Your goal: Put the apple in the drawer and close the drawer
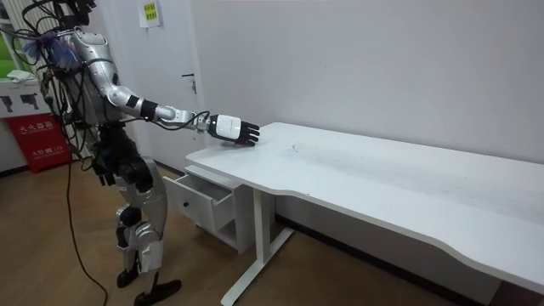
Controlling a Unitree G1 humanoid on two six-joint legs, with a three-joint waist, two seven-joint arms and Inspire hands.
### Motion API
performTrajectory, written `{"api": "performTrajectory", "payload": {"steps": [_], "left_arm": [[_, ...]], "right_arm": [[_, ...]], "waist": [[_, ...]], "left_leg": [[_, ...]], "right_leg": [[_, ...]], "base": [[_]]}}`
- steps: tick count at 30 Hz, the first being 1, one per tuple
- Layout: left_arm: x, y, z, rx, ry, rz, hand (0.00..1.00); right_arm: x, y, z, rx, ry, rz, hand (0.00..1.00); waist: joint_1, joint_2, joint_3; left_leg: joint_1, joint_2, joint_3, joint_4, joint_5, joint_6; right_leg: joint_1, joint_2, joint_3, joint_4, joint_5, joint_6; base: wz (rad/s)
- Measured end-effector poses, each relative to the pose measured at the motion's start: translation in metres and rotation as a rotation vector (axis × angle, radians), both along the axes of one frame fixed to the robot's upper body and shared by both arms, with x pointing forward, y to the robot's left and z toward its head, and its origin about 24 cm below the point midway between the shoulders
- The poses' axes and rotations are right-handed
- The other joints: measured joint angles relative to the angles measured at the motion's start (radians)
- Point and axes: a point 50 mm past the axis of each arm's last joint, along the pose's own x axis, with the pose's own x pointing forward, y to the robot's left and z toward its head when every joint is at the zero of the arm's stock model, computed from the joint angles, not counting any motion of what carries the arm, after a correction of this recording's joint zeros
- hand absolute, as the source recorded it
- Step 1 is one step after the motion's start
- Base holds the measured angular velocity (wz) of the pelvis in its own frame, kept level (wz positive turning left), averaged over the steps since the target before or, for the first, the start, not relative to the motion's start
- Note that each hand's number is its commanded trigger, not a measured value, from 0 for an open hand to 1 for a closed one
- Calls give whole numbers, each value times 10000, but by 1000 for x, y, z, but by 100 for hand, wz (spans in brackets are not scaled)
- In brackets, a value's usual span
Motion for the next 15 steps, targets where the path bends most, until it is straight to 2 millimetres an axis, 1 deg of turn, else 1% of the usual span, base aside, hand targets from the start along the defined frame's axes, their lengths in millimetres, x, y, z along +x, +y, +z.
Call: {"api": "performTrajectory", "payload": {"steps": [2,6,8,13,15], "left_arm": [[-1,0,0,-54,41,1,0],[-4,0,0,-168,165,26,0],[-4,0,0,-160,165,24,0],[-3,0,0,-164,150,10,0],[-2,1,0,-154,133,-11,0]], "right_arm": [[0,-1,0,-32,21,-48,100],[-1,-14,4,-293,125,-404,100],[-2,-17,5,-321,219,-513,100],[0,-19,4,-349,434,-548,100],[2,-18,5,-390,435,-442,100]], "waist": [[-1,-5,-3],[10,-13,-2],[13,-21,-2],[42,-89,-21],[42,-120,-9]], "left_leg": [[1,0,-18,5,0,0],[1,-11,-132,2,1,0],[3,-6,-159,2,1,-2],[3,-6,-160,-1,4,-7],[-3,-13,-157,11,5,-6]], "right_leg": [[21,-1,-62,1,0,0],[34,2,-75,-1,0,0],[45,11,-80,-3,0,1],[38,20,-80,-9,-1,1],[2,18,-72,-6,0,0]], "base": [[8],[3],[2],[0],[-2]]}}
